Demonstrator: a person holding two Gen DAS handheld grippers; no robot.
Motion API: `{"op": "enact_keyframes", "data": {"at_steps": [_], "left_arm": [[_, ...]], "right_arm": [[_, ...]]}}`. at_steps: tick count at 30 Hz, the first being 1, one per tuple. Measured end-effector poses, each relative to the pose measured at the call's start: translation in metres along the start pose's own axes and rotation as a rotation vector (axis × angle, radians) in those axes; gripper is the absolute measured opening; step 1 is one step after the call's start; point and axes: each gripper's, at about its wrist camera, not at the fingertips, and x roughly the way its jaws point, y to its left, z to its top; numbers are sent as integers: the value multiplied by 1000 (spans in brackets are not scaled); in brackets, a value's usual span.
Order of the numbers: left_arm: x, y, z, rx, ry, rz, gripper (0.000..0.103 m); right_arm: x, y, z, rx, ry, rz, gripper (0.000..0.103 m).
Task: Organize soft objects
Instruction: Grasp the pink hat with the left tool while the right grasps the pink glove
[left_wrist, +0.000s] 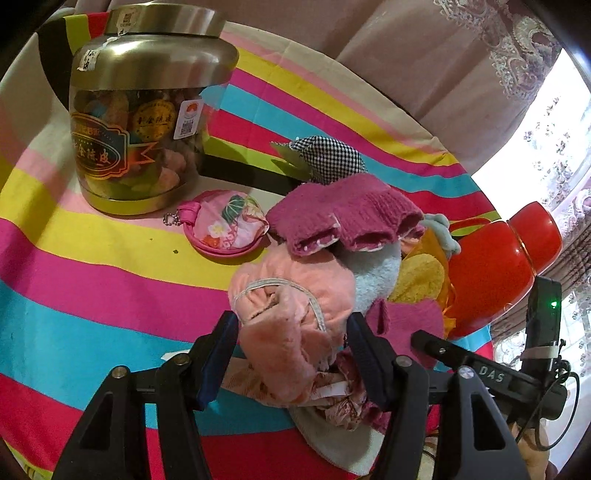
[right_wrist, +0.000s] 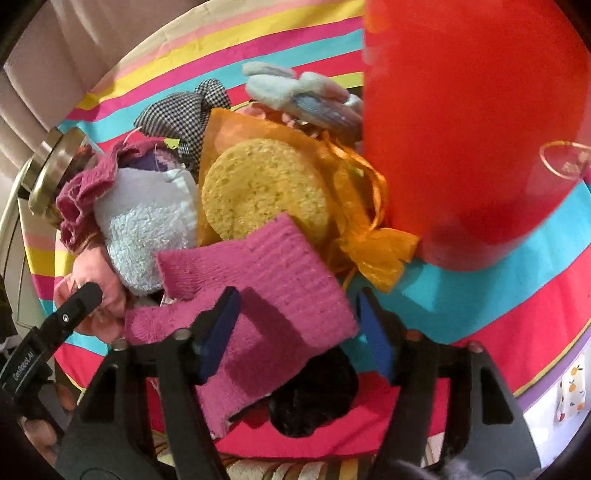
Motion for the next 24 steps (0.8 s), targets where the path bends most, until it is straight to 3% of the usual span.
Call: {"op": "enact_keyframes", "data": {"at_steps": [3, 7, 13, 24], "left_arm": [[0, 0, 0, 4, -6, -5, 43], [-3, 1, 0, 9, -19, -10, 33], [-14, 4, -3, 1, -57, -2, 29], [-44, 11, -12, -35, -147, -5, 29]], "right_arm": [[1, 3, -1, -8, -4, 1, 41], [-5, 11, -8, -33, -22, 8, 24], [-24, 21, -18, -56, -79, 24, 21], [-73, 4, -24, -42, -164, 94, 21]]}}
